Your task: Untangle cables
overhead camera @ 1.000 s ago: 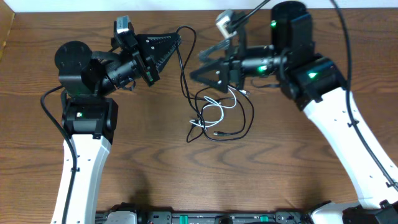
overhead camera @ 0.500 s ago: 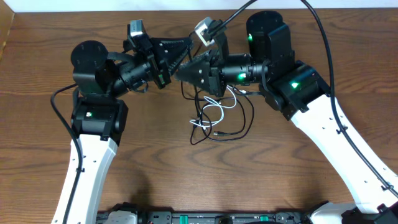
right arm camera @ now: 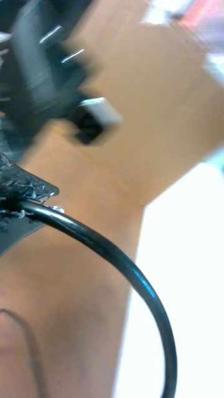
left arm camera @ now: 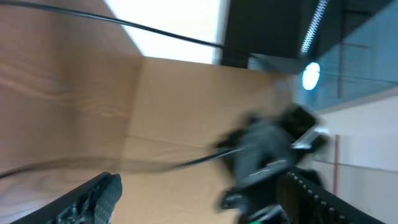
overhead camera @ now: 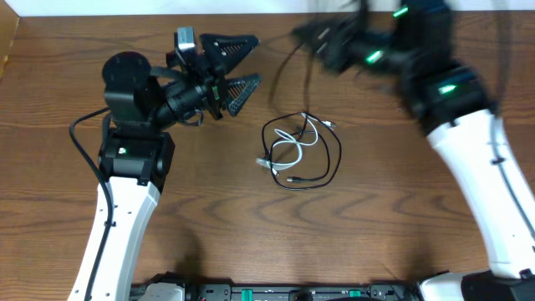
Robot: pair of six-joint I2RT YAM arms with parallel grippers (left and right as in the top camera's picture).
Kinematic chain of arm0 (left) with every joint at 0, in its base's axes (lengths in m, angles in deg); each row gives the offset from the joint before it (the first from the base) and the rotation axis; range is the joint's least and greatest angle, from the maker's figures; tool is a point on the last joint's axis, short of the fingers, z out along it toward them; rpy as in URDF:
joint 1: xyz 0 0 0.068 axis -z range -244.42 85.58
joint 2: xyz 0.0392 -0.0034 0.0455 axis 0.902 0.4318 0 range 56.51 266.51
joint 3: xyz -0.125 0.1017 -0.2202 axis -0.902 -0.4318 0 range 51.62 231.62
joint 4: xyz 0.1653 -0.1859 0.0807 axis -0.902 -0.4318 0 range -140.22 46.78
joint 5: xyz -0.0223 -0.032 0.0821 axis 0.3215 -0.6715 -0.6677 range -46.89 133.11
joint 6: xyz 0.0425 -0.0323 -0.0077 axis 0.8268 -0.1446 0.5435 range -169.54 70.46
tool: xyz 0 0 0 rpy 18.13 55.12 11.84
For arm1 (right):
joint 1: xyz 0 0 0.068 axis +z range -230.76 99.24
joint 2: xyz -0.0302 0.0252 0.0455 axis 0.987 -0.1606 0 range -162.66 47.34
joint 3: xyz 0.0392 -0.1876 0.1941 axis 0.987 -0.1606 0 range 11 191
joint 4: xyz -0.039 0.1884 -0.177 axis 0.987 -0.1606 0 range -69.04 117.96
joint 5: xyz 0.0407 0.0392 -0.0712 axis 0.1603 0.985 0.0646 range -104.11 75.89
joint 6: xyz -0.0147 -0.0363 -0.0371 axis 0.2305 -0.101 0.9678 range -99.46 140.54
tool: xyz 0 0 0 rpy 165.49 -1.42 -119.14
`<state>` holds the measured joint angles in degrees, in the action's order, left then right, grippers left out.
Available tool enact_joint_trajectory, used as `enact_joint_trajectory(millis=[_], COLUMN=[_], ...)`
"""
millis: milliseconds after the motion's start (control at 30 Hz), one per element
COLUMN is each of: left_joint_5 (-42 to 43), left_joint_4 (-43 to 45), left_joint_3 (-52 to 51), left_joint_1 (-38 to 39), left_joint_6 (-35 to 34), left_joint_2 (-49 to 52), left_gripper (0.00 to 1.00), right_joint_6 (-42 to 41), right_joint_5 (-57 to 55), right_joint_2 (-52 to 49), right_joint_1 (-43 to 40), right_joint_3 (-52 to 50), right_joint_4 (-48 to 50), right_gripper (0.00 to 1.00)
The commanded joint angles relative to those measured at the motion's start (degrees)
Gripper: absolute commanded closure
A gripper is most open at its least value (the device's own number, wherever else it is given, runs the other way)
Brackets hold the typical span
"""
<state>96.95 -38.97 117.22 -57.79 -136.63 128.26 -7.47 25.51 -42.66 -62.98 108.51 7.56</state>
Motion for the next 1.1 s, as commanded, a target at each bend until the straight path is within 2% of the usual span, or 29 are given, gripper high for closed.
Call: enact_joint_trajectory(millis=[0, 167, 433, 567, 733, 1000, 1067], left_joint_5=[0.5, 0.5, 0.5, 0.5, 0.5, -2.2, -3.5], left_joint_4=[-4.5, -10.8, -17.8, -18.2, -20.5, -22.6, -23.5], left_joint_3=[0.3, 0.2, 0.2, 0.2, 0.2, 0.2, 0.2], left_joint_1=[0.0, 0.1, 0.1, 0.1, 0.1, 0.1, 0.1], left_joint_6=[11.1, 21.7, 35.1, 38.0, 42.6, 44.9, 45.4], left_joint_2=[1.3, 2.2, 3.0, 3.4, 3.5, 3.5, 3.5], left_gripper=[0.15, 0.15, 0.15, 0.15, 0.15, 0.15, 0.15], right_joint_6=[-4.2, -5.0, -6.7, -2.3, 4.0, 4.0, 0.4], right_joint_5=[-3.8, -6.1, -6.1, -7.1, -17.9, -18.5, -18.5], right_joint_2=[0.8, 0.8, 0.0, -1.6, -4.2, -9.7, -11.4], right_joint_1=[-6.9, -16.4, -27.4, -27.8, -28.4, -36.0, -38.6], right_joint_3=[9.6, 18.3, 19.6, 19.6, 19.6, 19.6, 19.6], right_joint_4=[1.1, 0.9, -2.5, -7.3, -12.4, -10.3, -7.6], right_gripper=[0.99, 0.99, 0.99, 0.99, 0.99, 0.99, 0.99])
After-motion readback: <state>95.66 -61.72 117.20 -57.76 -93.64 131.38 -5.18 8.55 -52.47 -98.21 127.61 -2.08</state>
